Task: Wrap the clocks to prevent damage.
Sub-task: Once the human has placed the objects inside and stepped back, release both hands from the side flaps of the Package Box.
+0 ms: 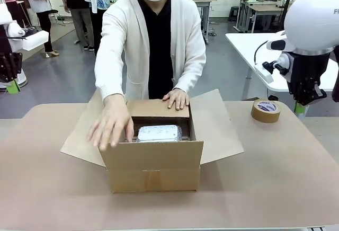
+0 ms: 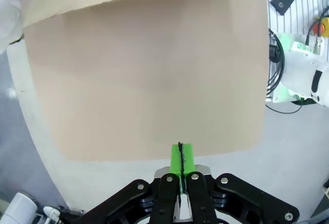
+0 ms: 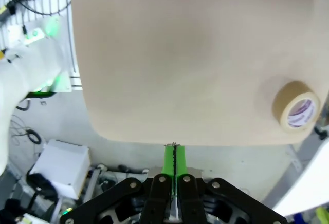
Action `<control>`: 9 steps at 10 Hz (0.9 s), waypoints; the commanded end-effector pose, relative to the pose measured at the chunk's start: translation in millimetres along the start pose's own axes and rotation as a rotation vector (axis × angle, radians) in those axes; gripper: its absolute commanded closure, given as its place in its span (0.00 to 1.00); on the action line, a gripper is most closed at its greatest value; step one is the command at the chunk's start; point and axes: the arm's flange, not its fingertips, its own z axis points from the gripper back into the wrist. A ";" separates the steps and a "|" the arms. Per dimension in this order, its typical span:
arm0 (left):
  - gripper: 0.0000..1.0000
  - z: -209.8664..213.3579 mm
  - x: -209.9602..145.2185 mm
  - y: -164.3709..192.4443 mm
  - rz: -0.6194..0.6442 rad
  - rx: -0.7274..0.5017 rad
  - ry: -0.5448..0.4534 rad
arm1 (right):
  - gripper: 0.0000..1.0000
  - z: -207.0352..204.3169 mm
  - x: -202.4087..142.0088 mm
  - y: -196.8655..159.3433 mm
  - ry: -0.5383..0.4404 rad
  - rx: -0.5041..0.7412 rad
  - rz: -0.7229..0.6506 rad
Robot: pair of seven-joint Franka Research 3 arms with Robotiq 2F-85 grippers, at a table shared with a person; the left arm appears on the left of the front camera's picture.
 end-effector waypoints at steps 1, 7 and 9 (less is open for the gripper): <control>1.00 -5.9 -0.8 -2.2 0.063 0.015 -0.032 | 0.99 11.5 5.1 -4.4 -0.035 0.005 -0.031; 1.00 0.0 0.0 0.0 0.000 0.000 0.000 | 0.99 0.0 0.0 0.0 0.000 0.000 0.000; 1.00 0.0 0.0 0.0 0.000 0.000 0.000 | 0.99 0.0 0.0 0.0 0.000 0.000 0.000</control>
